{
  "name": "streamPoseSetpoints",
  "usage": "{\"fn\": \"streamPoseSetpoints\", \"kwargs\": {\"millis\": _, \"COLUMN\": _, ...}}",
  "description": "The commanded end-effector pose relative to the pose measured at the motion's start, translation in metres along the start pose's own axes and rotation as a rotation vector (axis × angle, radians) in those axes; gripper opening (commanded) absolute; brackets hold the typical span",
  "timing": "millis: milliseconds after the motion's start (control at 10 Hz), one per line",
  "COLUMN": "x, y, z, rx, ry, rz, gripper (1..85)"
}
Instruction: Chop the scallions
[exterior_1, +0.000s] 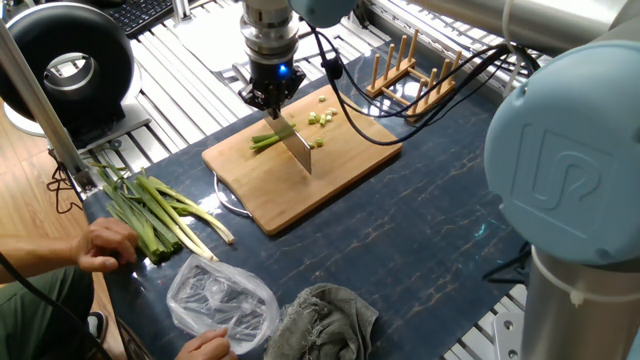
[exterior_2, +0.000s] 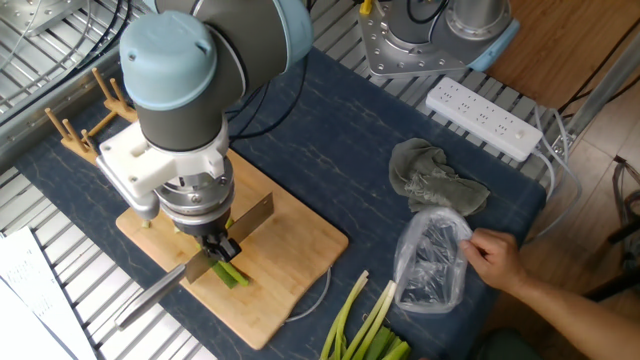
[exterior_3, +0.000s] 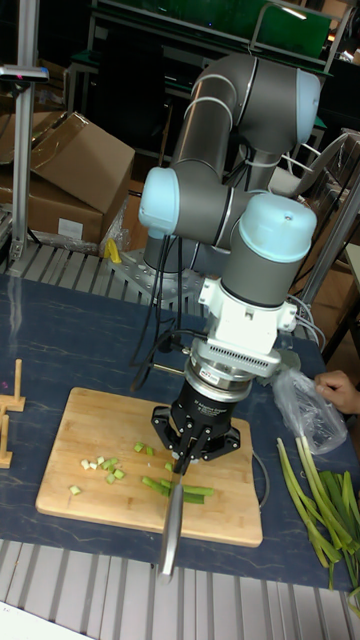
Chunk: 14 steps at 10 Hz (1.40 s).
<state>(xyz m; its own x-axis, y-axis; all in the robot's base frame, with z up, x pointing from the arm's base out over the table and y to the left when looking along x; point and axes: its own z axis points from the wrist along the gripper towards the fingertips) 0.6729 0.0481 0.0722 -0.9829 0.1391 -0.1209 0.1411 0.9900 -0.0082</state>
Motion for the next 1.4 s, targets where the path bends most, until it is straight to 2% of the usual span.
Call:
{"fn": "streamPoseSetpoints", "kwargs": {"millis": 0, "x": -0.001, "y": 0.001, "z": 0.000, "rx": -0.017, "ry": -0.001, "rz": 0.002, "gripper": 1.3}}
{"fn": "streamPoseSetpoints", "kwargs": {"millis": 300, "x": 0.003, "y": 0.001, "z": -0.007, "rx": -0.019, "ry": 0.006, "rz": 0.001, "gripper": 1.3}}
{"fn": "streamPoseSetpoints", "kwargs": {"millis": 500, "x": 0.003, "y": 0.004, "z": -0.006, "rx": -0.031, "ry": -0.010, "rz": 0.008, "gripper": 1.3}}
{"fn": "streamPoseSetpoints", "kwargs": {"millis": 600, "x": 0.005, "y": 0.005, "z": -0.007, "rx": -0.022, "ry": -0.011, "rz": 0.010, "gripper": 1.3}}
{"fn": "streamPoseSetpoints", "kwargs": {"millis": 1000, "x": 0.025, "y": 0.010, "z": -0.029, "rx": -0.034, "ry": 0.022, "rz": 0.010, "gripper": 1.3}}
{"fn": "streamPoseSetpoints", "kwargs": {"millis": 1300, "x": 0.023, "y": 0.018, "z": -0.029, "rx": -0.053, "ry": 0.017, "rz": 0.023, "gripper": 1.3}}
